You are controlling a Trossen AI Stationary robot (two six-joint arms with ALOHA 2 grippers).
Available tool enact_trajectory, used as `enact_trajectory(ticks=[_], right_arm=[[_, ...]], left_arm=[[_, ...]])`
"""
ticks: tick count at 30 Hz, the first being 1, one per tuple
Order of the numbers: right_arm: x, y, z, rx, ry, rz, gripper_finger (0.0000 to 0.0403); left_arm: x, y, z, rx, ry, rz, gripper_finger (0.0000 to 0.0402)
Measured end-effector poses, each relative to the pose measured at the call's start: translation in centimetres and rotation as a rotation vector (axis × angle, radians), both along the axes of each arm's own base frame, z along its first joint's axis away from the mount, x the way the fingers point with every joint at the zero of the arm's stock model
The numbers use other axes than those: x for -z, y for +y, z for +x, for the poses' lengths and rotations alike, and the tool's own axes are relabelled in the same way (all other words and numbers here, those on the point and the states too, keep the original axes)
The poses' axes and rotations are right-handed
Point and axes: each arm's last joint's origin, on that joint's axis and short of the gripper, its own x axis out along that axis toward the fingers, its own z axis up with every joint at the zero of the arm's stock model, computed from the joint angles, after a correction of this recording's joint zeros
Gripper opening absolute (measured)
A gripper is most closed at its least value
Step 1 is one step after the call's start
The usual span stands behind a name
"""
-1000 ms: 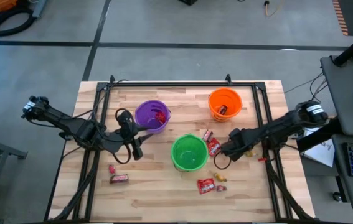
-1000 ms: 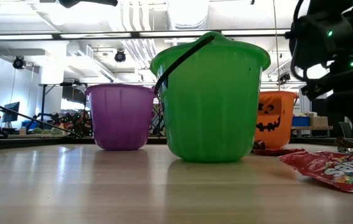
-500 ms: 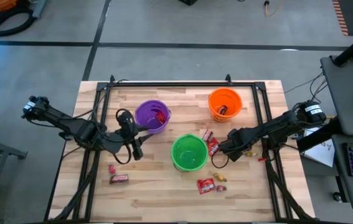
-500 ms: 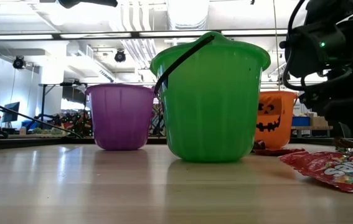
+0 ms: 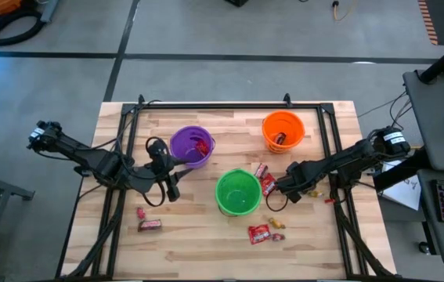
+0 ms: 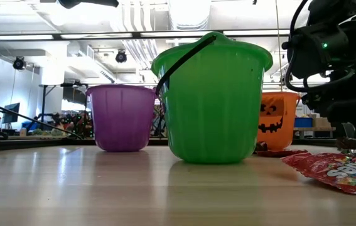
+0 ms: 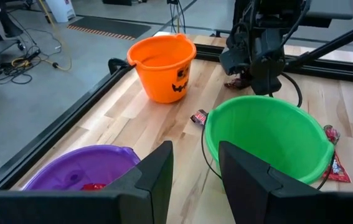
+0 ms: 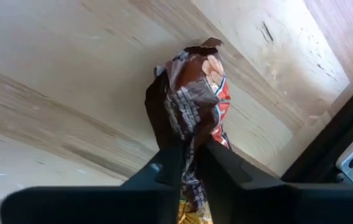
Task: Organize candy in baskets
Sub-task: Put the brown chocolate bar into the orange bucket
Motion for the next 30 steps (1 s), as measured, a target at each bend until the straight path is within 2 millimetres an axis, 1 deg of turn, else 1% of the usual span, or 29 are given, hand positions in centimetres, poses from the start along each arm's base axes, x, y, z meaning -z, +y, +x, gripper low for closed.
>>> enact_trajectory(ticks=[4,10,13,17,22,30], right_arm=[[0.0,0.0,0.0,-0.002,0.002,0.003,0.0013],[-0.2,0.0,-0.3,-0.009,0.021,0.001,0.0009],[-1.0,-0.1,-0.5,-0.007,0.033,-0.008,0.0009],[-2.7,-0.1,-0.4,-0.024,-0.020,-0.019,0.0009],[-5.4,0.0,-0.4,-0.067,-0.166,0.008,0.0009],[-11.1,0.4,-1.6,-0.161,-0.466,0.051,0.0009]], left_arm=[[0.1,0.0,0.0,0.000,0.003,0.001,0.0114],[0.2,0.0,0.0,0.000,0.008,0.002,0.0114],[0.3,0.0,0.0,-0.003,0.007,-0.002,0.0114],[0.3,0.0,0.0,-0.007,0.005,-0.010,0.0114],[0.3,0.0,0.0,-0.007,0.006,-0.011,0.0114],[0.3,0.0,0.0,-0.013,0.001,-0.022,0.0114]])
